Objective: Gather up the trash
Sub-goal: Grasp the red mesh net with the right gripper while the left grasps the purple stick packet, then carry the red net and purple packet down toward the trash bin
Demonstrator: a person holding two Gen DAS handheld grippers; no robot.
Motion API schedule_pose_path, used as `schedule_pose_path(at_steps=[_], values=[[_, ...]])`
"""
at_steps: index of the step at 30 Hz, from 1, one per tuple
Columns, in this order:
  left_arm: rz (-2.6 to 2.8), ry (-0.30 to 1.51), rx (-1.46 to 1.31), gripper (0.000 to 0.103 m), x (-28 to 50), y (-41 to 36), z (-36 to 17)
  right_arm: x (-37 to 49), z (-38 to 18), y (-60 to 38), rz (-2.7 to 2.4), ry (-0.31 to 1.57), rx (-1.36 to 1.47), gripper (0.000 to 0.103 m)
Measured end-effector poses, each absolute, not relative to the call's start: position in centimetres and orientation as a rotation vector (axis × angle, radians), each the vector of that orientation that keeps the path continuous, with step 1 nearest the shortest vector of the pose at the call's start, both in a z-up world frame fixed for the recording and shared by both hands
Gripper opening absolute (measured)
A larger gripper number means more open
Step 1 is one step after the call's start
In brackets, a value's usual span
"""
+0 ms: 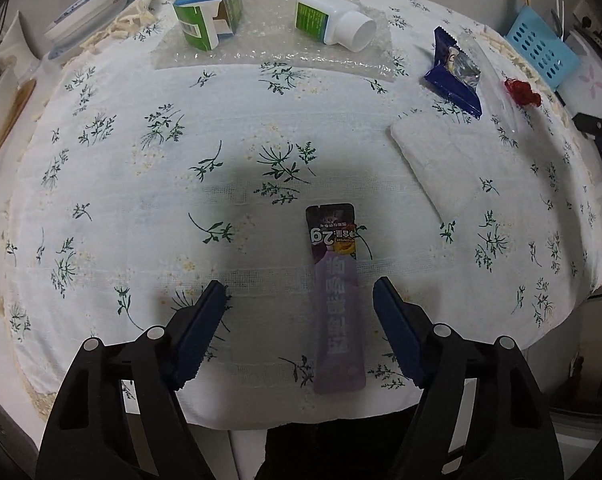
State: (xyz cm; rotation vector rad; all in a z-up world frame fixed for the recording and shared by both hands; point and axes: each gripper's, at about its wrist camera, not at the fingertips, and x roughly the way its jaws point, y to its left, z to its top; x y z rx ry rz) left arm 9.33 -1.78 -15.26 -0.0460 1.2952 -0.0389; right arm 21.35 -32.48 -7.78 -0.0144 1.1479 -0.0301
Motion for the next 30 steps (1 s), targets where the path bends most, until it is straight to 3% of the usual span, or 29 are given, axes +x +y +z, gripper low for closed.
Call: schedule_pose_path(at_steps=[10,18,21,30], values=[[-0.018,1.329,0.034,0.065,10.2,-3.1,-15.8,30.4,-11.1,-33.6,-0.073,1.278,0.094,0.063],[-0.013,1.401,0.049,0.029,11.1,-4.2,-15.6,33.4,-13.9,-34.2,-0.117,1.371,0.173,0.052],[-0.021,1.422,0.061,0.021,11.4,-4.7,-15.6,33.7,-14.4,-34.3,-0.127,1.385,0.198,0.047],[-0.053,1.416,0.021,0.015,11.1,-3.7,-15.6,33.8,-15.2,-34.3,-0.141,1.396,0.240,0.018]])
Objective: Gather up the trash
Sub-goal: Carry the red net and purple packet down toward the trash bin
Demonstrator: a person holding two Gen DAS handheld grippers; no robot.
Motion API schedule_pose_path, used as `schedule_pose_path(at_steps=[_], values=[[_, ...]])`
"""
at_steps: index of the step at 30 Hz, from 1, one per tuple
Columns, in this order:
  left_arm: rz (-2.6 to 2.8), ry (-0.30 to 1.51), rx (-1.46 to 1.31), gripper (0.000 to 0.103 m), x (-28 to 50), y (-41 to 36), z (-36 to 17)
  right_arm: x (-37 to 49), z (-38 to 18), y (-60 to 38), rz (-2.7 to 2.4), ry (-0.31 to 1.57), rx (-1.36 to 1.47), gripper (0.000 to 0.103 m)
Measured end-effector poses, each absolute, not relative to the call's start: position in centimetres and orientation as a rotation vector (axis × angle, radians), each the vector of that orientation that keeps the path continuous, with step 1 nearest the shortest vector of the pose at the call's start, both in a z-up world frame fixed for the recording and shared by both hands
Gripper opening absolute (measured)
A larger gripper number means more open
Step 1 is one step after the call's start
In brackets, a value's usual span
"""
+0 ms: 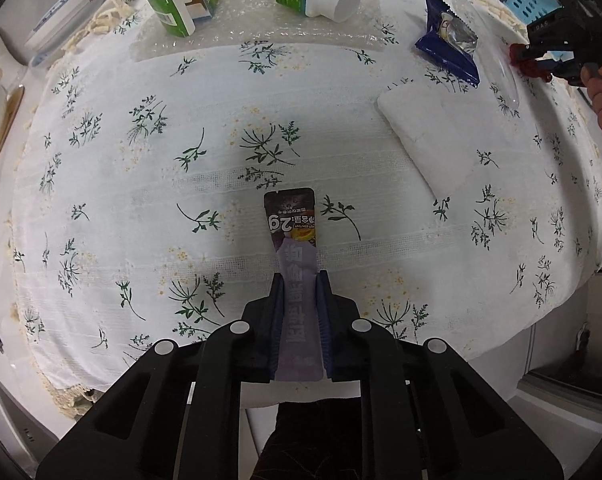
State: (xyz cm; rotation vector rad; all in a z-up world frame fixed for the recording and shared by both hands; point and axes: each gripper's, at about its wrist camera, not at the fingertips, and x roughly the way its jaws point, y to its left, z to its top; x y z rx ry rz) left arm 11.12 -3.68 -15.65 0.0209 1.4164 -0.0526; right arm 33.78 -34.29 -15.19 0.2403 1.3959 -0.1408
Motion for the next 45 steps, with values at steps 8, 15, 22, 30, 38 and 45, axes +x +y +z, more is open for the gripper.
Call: schedule_pose_path(at_steps=[8,15,22,30,38,45], values=[[-0.051,1.382,-0.002,0.015,10.7,-2.0,-14.6,31.7,-13.0,-34.1,-0.129,1.336,0.218,0.017],[-0.036,1.346,-0.019,0.015,8.7,-1.5,-12.5,29.5,-9.8,-33.1,-0.103,1.258,0.172,0.017],[-0.037,1.300,-0.039,0.015,9.1,0.3,-11.1,25.7,-6.7,-31.7,-0.094,1.164,0.077,0.017],[-0.043,1.258,-0.047,0.015,9.1,-0.6,-9.8,20.7,-3.9,-30.5,-0.059,1.095,0.055,0.017],[-0.057,1.219,-0.036,0.015,8.6,-2.3,-9.3,15.8,-2.7,-29.8,-0.020,1.057,0.051,0.017],[-0.071,1.210,-0.024,0.015,7.1,-3.1,-8.7,11.2,-2.0,-28.9,0.031,1.048,0.039,0.017]])
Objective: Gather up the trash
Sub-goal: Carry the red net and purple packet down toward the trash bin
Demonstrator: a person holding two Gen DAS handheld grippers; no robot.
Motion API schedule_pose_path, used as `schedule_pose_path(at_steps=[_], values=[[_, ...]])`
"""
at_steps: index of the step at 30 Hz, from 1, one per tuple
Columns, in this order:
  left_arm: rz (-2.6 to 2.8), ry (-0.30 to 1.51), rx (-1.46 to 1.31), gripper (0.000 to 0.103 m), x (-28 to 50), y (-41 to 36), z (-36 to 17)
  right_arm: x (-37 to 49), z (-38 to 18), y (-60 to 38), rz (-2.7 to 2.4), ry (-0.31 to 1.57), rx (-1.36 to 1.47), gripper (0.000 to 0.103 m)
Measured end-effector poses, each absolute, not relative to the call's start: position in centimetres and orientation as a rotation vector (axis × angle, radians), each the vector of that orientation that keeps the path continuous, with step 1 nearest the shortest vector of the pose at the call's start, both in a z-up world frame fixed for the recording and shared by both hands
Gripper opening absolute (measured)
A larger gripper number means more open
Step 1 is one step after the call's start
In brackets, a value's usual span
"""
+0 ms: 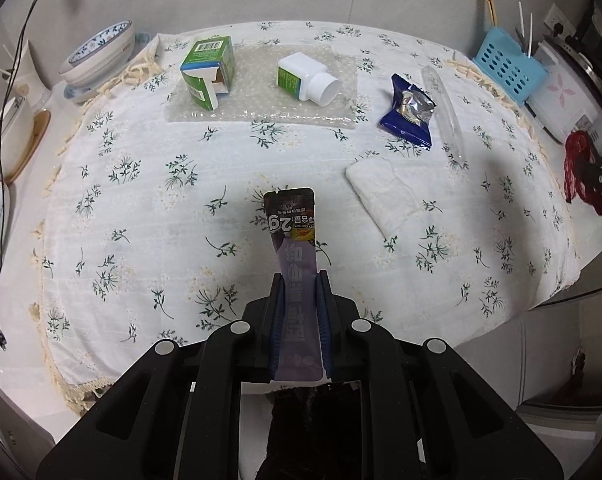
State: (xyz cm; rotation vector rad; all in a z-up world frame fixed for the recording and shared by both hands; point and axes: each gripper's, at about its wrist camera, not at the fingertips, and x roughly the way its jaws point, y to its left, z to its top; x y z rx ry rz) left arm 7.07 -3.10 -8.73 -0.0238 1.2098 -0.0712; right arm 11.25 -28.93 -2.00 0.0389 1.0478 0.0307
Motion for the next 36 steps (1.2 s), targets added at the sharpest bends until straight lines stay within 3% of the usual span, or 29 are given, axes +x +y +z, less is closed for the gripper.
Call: schedule_pose_path(at_steps=[36], values=[[-0.150,1.186,-0.032,0.015,-4.2,-8.5,-9.3,-3.3,-6.3,-29.9,0.134,1.143,0.019,0.017]])
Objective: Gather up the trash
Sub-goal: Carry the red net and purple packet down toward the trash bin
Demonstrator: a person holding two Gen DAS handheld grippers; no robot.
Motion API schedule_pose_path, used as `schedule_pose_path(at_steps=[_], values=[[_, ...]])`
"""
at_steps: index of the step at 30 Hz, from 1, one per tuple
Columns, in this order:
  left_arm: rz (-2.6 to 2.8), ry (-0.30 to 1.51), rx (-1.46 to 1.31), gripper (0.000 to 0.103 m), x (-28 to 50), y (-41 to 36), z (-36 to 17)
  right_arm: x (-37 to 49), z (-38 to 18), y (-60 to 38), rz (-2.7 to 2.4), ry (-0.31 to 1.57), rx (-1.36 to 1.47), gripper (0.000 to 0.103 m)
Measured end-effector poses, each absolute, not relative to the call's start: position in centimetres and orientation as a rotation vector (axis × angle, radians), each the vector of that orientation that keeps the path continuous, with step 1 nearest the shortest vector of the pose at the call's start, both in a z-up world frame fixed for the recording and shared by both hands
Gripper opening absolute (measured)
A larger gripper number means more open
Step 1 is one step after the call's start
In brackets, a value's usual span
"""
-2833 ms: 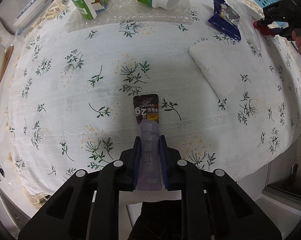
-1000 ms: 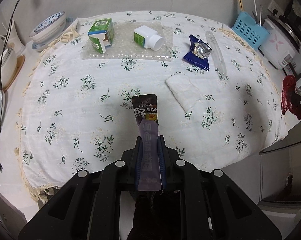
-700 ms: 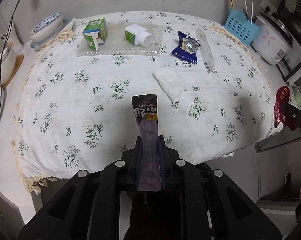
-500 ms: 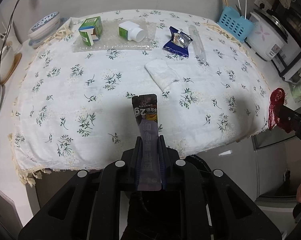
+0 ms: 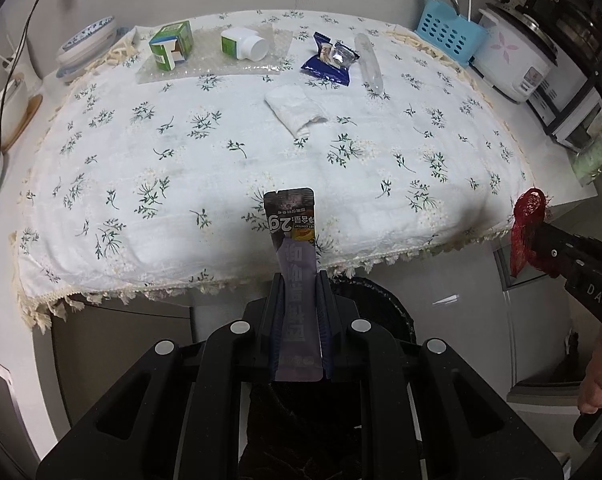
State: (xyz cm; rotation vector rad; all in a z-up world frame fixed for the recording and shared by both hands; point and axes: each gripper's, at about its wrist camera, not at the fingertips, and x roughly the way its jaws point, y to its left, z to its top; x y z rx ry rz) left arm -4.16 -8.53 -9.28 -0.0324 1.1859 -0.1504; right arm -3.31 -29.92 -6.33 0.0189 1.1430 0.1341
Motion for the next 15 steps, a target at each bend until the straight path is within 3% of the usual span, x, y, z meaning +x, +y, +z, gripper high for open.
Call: schedule_pose_path(at_steps=[15], values=[[-0.146,1.224,-0.031,0.015,-8.7,-9.9,-13.4,-7.7,-11.2,-30.0,0.156,1.224,-0.017,0.017]])
